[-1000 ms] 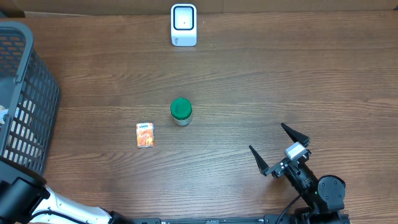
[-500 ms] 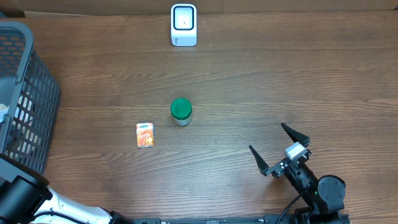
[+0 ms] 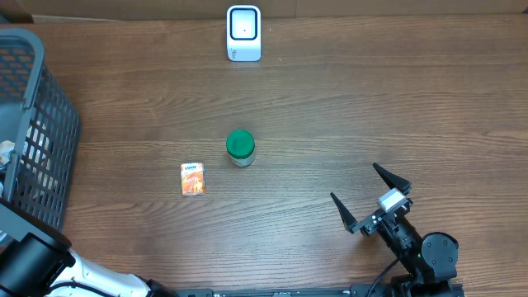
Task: Scan the item barcode
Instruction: 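Reach the left gripper into the basket and grasp the clear bag, then carry the clear bag out and set it right of the jar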
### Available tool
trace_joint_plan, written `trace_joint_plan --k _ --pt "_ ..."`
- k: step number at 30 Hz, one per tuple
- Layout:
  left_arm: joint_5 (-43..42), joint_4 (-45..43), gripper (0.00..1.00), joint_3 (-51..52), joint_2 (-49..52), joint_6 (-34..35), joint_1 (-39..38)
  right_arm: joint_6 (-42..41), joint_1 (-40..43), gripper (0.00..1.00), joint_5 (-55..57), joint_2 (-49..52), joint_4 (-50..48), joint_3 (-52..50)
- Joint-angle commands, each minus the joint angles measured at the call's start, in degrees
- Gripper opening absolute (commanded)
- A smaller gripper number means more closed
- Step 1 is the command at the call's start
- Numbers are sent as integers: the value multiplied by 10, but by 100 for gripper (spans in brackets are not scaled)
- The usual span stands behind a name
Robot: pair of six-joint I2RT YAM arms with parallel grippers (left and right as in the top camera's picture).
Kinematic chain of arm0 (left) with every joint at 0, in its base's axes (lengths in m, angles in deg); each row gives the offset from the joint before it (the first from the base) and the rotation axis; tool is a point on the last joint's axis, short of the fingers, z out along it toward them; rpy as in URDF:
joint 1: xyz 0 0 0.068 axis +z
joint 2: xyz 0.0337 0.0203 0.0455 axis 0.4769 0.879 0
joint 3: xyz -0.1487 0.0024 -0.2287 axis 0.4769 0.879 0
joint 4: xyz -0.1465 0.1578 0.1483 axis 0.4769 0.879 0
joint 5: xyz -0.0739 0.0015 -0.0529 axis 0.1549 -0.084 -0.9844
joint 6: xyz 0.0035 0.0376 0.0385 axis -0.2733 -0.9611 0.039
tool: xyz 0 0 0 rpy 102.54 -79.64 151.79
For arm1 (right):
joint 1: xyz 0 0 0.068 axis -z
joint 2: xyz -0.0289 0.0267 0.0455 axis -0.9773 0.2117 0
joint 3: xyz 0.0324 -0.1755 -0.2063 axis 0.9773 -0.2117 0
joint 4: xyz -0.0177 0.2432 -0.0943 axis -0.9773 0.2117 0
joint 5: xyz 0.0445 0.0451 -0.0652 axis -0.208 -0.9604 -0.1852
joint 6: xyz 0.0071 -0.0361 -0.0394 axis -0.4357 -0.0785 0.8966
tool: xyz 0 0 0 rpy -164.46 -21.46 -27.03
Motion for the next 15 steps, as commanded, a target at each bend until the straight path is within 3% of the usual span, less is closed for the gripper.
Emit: trace_joint_plan --k 1,8,15 --pt "17 33 4 23 39 -5 -9 -2 -3 100 -2 -7 -1 -6" --pt "-9 141 4 -110 25 33 -9 -2 -3 100 -2 -7 -1 -6" --pt "-30 270 4 -325 -5 68 -12 -2 -3 100 -2 -7 -1 -6"
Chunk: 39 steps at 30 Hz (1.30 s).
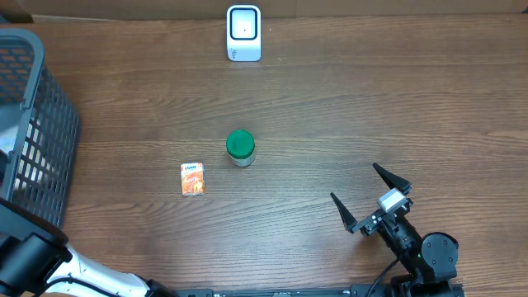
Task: Scan the item barcode
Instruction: 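Carry the clear bag out and set it right of the jar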
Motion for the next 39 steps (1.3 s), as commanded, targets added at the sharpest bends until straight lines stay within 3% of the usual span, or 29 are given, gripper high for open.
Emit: trace_joint_plan --k 1,8,19,28,34,39 --pt "-33 36 4 -110 -30 30 -9 -3 -3 100 -2 -7 -1 -6" --pt "-153 70 4 -222 -91 53 -9 -3 -3 100 -2 -7 -1 -6" --pt "-244 82 4 -242 -238 94 -57 -3 -3 100 -2 -7 -1 -6" --pt "-242 190 4 -238 -283 123 -294 -3 -3 100 -2 -7 -1 -6" --pt "-235 198 4 -211 -260 177 -460 -3 -3 100 -2 -7 -1 -6" --pt "-165 200 4 -184 -223 239 -584 -3 -3 100 -2 -7 -1 -6"
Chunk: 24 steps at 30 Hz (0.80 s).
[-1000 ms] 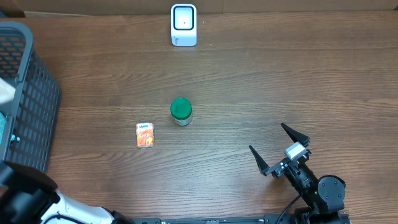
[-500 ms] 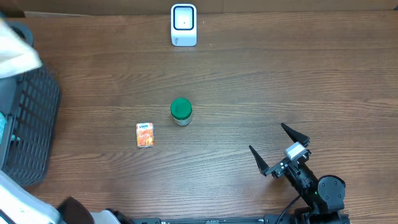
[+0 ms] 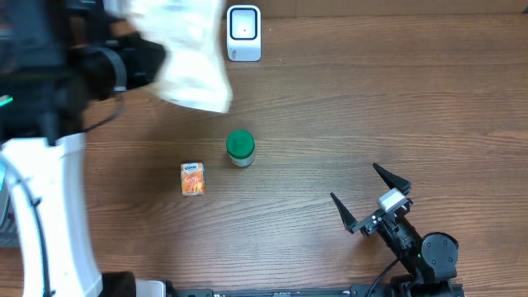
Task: Scan the item barcode
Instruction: 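Carry the clear bag out and set it right of the jar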
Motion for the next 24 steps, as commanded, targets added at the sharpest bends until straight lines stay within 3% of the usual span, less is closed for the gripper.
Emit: trace_joint_plan --k 1,7,13,17,24 --pt "63 2 4 27 34 82 -83 -2 -3 100 -2 -7 -1 -6" --pt "141 -14 4 109 114 229 -218 -2 -3 100 -2 -7 -1 -6" --pt "162 -68 4 164 199 271 -296 -2 -3 100 -2 -7 -1 -6" --pt "202 -68 4 164 241 303 -306 -2 -3 100 -2 -7 -1 -6" --pt "188 -80 4 164 298 303 -309 -2 -3 100 -2 -7 -1 -6"
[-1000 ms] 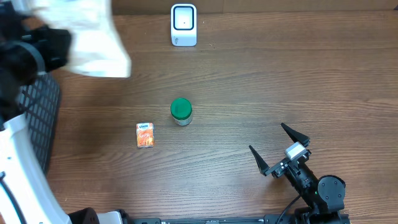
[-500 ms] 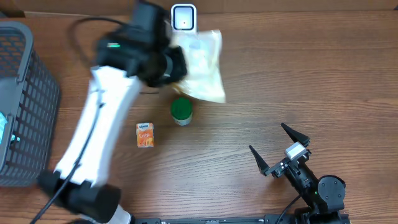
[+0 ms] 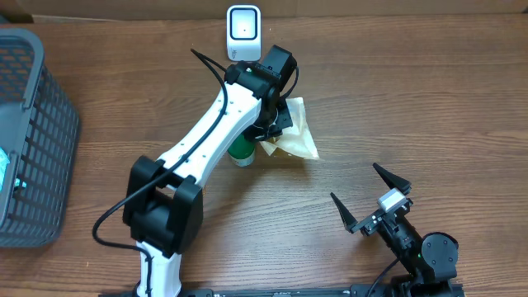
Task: Scan the item barcode
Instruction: 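Carry the clear bag out and set it right of the jar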
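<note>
The white barcode scanner (image 3: 243,33) stands at the table's far edge. My left arm reaches across the middle of the table, and its gripper (image 3: 275,125) is shut on a pale yellowish bag (image 3: 299,136), just in front of the scanner and a little to its right. The bag spreads out to the right of the wrist, which hides the fingers. A green-lidded jar (image 3: 240,153) peeks out from under the left arm. Near the front right, my right gripper (image 3: 354,181) rests open and holds nothing.
A dark mesh basket (image 3: 37,140) fills the left edge of the table, with something pale inside at its left. The left arm's white links (image 3: 198,140) run diagonally from the front left to the scanner area and cover the table beneath them.
My left gripper held the pale bag at the far left beside the scanner. Now it holds the bag right of the green jar, in front of the scanner. The orange box is hidden by the arm.
At first my left arm was down at the basket on the left, with the jar and an orange box lying in the open. Later it held a pale bag up left of the scanner. Now the bag is in front of the scanner. The right arm stayed still.
</note>
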### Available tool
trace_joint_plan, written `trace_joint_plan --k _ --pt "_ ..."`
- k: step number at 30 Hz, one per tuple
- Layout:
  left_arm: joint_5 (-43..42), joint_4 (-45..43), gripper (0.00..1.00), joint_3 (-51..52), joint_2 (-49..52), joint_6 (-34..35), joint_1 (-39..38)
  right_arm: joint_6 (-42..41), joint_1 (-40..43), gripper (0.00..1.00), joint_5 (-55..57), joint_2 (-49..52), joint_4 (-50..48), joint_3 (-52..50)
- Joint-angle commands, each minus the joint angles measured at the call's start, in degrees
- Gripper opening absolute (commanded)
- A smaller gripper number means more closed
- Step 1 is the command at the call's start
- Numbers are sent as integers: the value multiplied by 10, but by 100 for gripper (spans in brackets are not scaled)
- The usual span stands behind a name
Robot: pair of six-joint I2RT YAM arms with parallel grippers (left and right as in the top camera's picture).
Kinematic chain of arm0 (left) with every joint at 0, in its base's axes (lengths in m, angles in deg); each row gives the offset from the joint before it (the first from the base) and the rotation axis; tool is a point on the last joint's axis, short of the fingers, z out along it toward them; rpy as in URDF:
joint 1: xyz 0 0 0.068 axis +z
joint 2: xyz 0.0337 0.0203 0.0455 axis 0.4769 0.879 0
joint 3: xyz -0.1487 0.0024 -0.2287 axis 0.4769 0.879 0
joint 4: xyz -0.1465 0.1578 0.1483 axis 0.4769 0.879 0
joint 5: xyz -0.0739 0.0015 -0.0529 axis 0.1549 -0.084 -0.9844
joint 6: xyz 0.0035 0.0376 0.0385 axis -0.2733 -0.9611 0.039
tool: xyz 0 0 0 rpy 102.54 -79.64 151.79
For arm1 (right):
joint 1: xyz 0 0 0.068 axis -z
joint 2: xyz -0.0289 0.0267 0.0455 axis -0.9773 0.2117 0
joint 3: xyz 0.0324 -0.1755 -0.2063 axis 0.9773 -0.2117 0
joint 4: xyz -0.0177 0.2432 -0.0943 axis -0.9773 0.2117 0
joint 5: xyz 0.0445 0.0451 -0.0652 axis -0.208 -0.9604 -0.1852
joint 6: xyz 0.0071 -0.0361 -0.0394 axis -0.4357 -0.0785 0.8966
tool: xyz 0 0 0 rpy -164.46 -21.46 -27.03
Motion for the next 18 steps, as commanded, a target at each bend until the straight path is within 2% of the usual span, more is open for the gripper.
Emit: trace_joint_plan --k 1,3,6,7,8,9,13,18 --pt "-8 -1 6 1 38 11 -3 -3 -3 100 -2 -7 -1 -6" --pt "-21 -2 12 1 43 -5 -3 -3 -3 100 -2 -7 -1 -6" --pt "-22 0 28 1 43 -35 -3 -3 -3 100 -2 -7 -1 -6" --pt "-22 3 37 1 43 -37 -3 -3 -3 100 -2 -7 -1 -6" --pt "-22 8 54 1 43 -41 -2 -3 -3 100 -2 -7 -1 -6" --pt "-22 12 63 1 43 -46 0 -3 -3 100 -2 -7 -1 -6" --pt "-22 40 66 -18 32 -79 7 -3 -3 100 -2 -7 -1 -6" --pt "-17 88 64 -108 -7 -134 39 -3 -3 100 -2 -7 -1 -6"
